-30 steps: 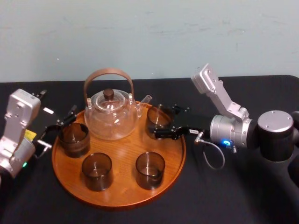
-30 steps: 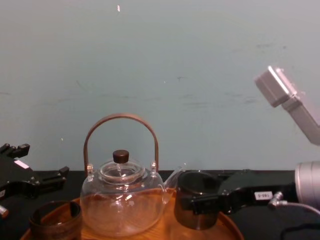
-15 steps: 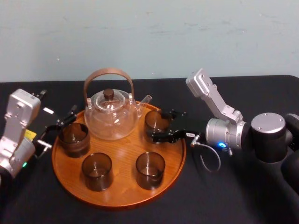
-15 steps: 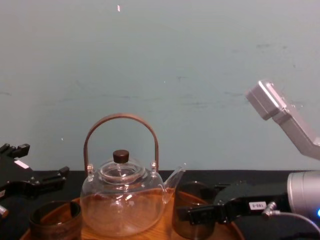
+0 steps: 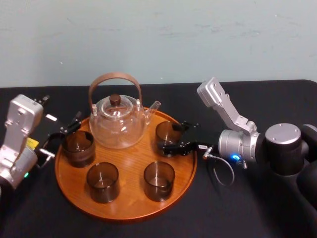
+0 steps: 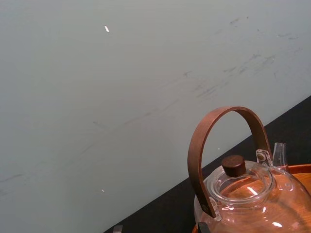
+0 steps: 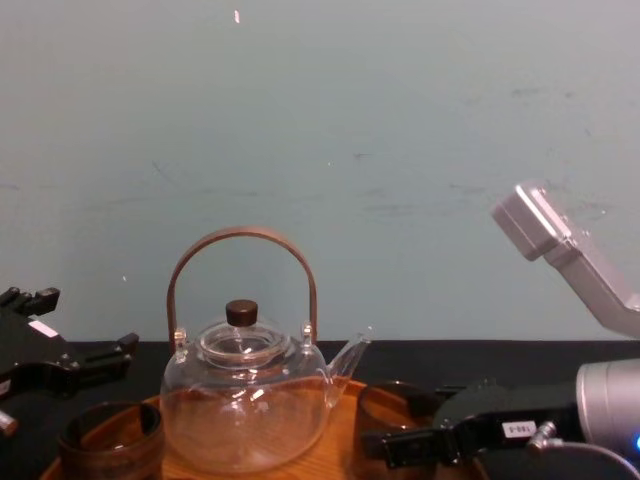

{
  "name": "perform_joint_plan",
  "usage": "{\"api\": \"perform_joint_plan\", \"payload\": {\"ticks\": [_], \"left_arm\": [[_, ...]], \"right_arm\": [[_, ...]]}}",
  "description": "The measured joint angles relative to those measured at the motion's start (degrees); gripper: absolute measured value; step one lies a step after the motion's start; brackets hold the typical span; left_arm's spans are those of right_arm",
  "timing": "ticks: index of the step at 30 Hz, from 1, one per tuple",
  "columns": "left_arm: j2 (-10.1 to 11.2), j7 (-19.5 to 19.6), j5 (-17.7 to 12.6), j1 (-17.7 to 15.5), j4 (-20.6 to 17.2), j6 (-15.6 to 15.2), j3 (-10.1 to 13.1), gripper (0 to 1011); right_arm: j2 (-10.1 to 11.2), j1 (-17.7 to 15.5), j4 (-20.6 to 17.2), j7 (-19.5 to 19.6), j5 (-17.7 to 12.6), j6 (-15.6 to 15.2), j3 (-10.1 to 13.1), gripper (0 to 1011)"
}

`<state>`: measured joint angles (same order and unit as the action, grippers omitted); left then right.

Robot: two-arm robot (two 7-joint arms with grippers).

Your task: Pick up the glass from the table and place it on the tray.

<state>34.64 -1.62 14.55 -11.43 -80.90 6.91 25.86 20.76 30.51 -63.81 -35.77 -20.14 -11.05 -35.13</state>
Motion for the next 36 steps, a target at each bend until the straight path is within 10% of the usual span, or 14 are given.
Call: {"api": "perform_joint_plan", "payload": {"ticks": [36], "left_arm": [[0.00,0.00,0.00,0.00,0.00,0.00,0.00,1001]], "right_arm": [[0.06,-0.27,0.12,0.42,0.52,-0.34,0.02,1002]]}}
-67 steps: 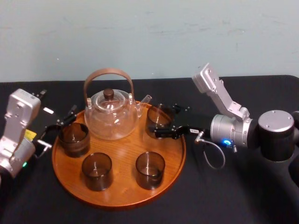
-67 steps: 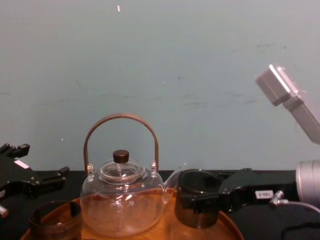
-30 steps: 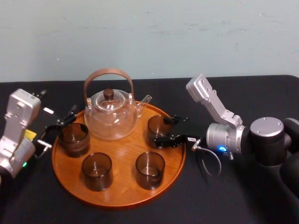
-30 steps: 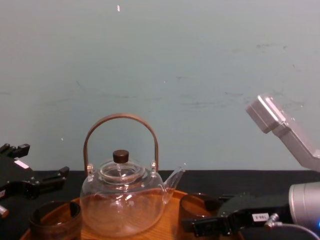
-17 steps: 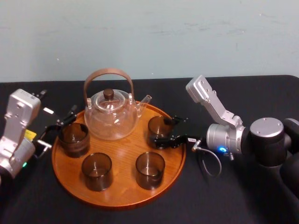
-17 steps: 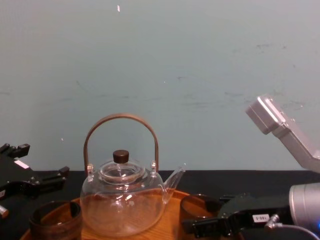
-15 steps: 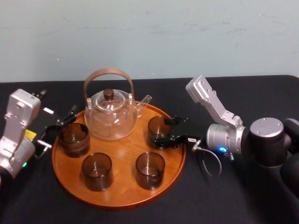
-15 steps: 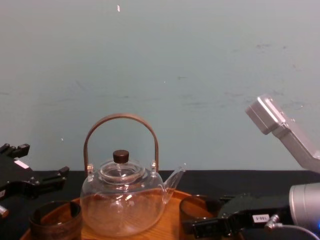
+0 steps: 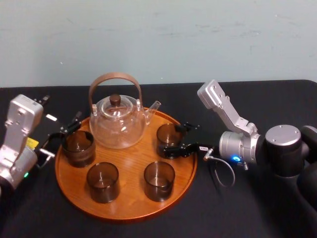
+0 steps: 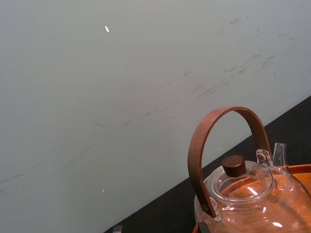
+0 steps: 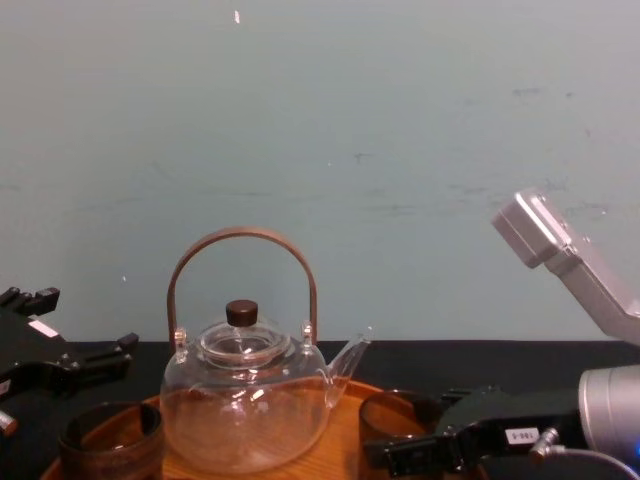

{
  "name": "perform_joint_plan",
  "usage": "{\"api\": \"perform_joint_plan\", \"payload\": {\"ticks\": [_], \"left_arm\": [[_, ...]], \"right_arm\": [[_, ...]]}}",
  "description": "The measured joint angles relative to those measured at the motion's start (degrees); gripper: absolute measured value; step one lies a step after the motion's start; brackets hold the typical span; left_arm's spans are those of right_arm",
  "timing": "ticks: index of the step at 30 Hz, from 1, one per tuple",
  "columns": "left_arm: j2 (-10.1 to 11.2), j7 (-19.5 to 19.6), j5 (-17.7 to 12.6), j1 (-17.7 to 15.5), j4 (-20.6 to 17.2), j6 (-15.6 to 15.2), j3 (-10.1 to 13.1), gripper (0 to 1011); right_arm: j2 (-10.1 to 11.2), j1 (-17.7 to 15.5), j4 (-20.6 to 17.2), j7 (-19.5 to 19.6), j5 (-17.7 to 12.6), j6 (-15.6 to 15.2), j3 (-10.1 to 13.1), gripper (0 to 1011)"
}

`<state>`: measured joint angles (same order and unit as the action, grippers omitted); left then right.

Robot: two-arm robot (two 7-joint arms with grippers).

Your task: Pick up the glass from the table and place it on the tray.

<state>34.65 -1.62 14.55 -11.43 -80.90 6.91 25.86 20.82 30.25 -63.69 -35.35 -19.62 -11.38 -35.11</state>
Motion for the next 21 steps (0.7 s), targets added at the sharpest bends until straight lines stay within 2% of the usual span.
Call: {"api": "perform_joint_plan", "payload": {"ticks": [8,12,21], "left_arm": [[0.00,0.00,0.00,0.00,0.00,0.00,0.00,1001],[0.00,0.00,0.00,0.00,0.00,0.00,0.00,1001],[0.00,0.00,0.00,0.00,0.00,0.00,0.00,1001]], "right_arm": [[0.04,-0.04,-0.05,-0.08,-0.11,0.00,0.07,1002],[0.77,-0.70,-1.06,-0.47,-0.77,-0.10,0.59,1002],[5.07,-4.76,-8.25,-0.06,-3.12,-1.13,2.93,1002]]}}
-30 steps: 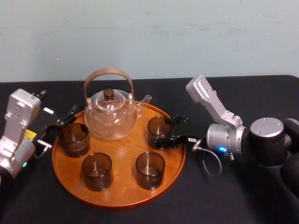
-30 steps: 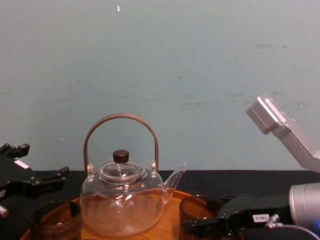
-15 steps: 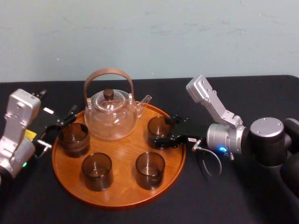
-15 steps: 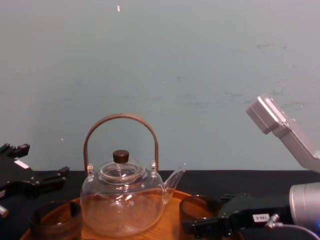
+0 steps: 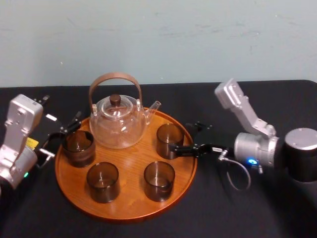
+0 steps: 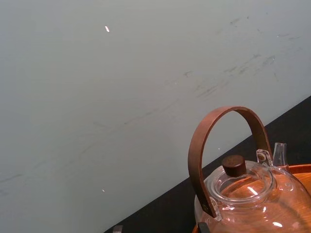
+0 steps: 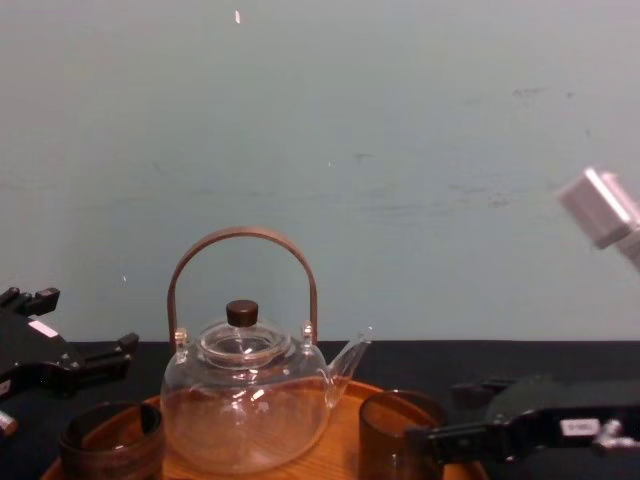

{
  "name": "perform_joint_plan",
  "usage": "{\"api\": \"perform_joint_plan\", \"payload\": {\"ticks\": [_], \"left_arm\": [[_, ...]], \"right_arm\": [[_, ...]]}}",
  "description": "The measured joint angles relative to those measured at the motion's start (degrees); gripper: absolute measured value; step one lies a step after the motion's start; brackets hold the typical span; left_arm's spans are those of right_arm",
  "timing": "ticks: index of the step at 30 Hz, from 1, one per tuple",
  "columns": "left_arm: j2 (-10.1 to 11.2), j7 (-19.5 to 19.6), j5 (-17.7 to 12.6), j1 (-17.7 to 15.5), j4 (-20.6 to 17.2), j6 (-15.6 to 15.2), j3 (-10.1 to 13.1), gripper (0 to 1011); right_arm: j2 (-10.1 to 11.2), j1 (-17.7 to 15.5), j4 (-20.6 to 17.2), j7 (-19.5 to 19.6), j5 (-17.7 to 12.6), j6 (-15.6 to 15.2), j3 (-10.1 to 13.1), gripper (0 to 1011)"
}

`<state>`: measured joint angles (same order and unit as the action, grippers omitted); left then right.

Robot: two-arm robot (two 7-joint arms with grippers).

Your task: Pick up the glass from the table and place it on the tray.

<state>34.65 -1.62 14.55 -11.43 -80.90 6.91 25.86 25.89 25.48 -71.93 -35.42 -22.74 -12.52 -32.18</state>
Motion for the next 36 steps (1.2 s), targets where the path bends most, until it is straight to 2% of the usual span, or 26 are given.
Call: {"api": "perform_joint_plan", "payload": {"ticks": [5,15,19,22,27,31,36], "left_arm": [[0.00,0.00,0.00,0.00,0.00,0.00,0.00,1001],[0.00,0.00,0.00,0.00,0.00,0.00,0.00,1001],[0.00,0.00,0.00,0.00,0.00,0.00,0.00,1001],[0.00,0.00,0.00,0.00,0.00,0.00,0.00,1001],[0.00,0.00,0.00,0.00,0.00,0.00,0.00,1002],[0.00,0.00,0.00,0.00,0.00,0.00,0.00,1001],[0.00,0.00,0.00,0.00,0.00,0.00,0.00,1001]], "right_arm": [[2.76,-2.91,-4.25,1.07,-1.73,-0.35,1.85,1002],[7.67,-7.87,-10.26,1.97,-4.95,-0.28,4.98,1002],[10.18,-10.32,-12.67,2.33,-6.64,0.61,6.86,1002],[11.14,-11.94,-13.96,3.74,-7.60,1.34,8.49,1002],[11.19,-14.30,-15.20,7.53,-8.46,2.71,11.14,1002],[9.59,-16.24,-15.86,12.53,-7.94,4.48,13.43,1002],[7.38,-17.46,-15.96,16.77,-6.30,6.49,15.15,1002]]}}
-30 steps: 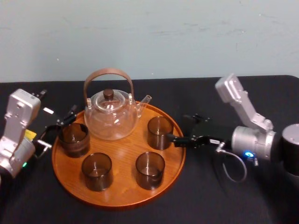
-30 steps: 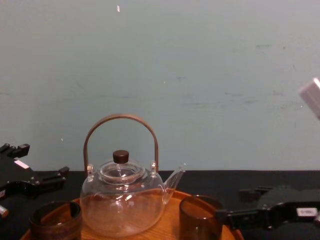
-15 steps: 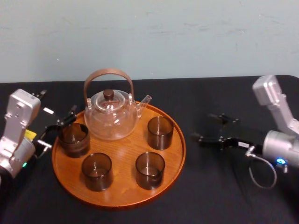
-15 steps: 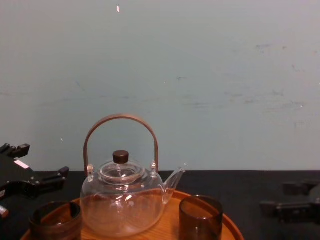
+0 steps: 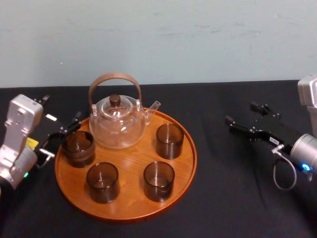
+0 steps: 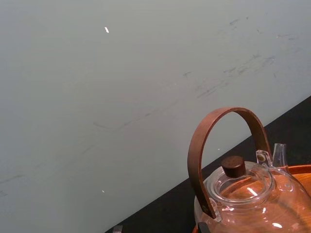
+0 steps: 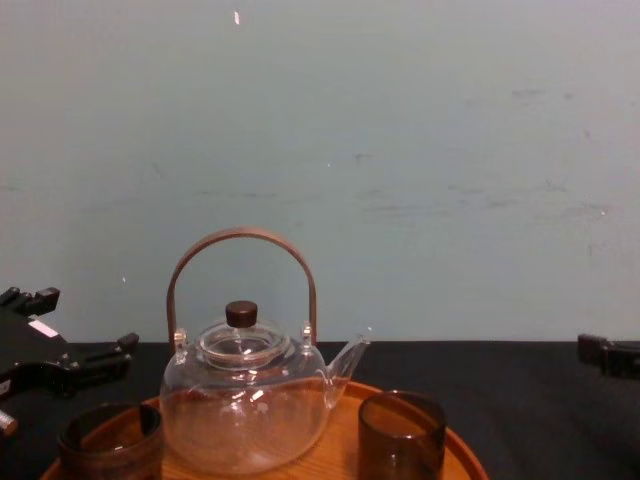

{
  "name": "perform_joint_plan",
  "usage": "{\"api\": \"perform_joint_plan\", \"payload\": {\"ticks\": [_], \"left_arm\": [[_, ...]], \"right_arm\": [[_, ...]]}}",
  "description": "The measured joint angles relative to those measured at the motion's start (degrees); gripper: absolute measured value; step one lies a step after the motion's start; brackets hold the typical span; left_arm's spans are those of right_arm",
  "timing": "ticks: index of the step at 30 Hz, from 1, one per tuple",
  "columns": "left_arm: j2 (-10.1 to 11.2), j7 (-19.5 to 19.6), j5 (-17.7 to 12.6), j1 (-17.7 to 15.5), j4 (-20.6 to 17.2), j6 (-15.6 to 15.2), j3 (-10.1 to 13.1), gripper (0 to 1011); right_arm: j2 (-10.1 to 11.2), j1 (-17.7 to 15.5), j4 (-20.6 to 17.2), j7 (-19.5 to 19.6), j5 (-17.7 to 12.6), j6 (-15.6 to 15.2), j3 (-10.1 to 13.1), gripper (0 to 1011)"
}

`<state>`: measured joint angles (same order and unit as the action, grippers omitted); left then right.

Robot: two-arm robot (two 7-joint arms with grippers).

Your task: Pick up the glass from the table and place it on the tray.

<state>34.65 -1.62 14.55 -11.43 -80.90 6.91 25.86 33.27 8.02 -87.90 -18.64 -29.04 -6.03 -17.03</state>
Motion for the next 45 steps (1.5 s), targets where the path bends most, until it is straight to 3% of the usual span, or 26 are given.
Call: {"api": "perform_joint_plan", "payload": {"ticks": [8,19,29,45], "left_arm": [[0.00,0.00,0.00,0.00,0.00,0.00,0.00,1001],[0.00,0.00,0.00,0.00,0.00,0.00,0.00,1001],[0.00,0.00,0.00,0.00,0.00,0.00,0.00,1002],[0.00,0.00,0.00,0.00,0.00,0.00,0.00,1001]], "right_arm": [[-3.81,-0.86,1.25,5.40,4.32,3.96,0.94,1002],[-6.62,-0.34,4.76,5.73,7.23,6.65,0.96,1002],[-7.91,-0.09,6.45,4.79,8.76,6.97,1.46,1002],[-7.80,-0.05,6.39,4.78,8.71,6.96,1.36,1002]]}}
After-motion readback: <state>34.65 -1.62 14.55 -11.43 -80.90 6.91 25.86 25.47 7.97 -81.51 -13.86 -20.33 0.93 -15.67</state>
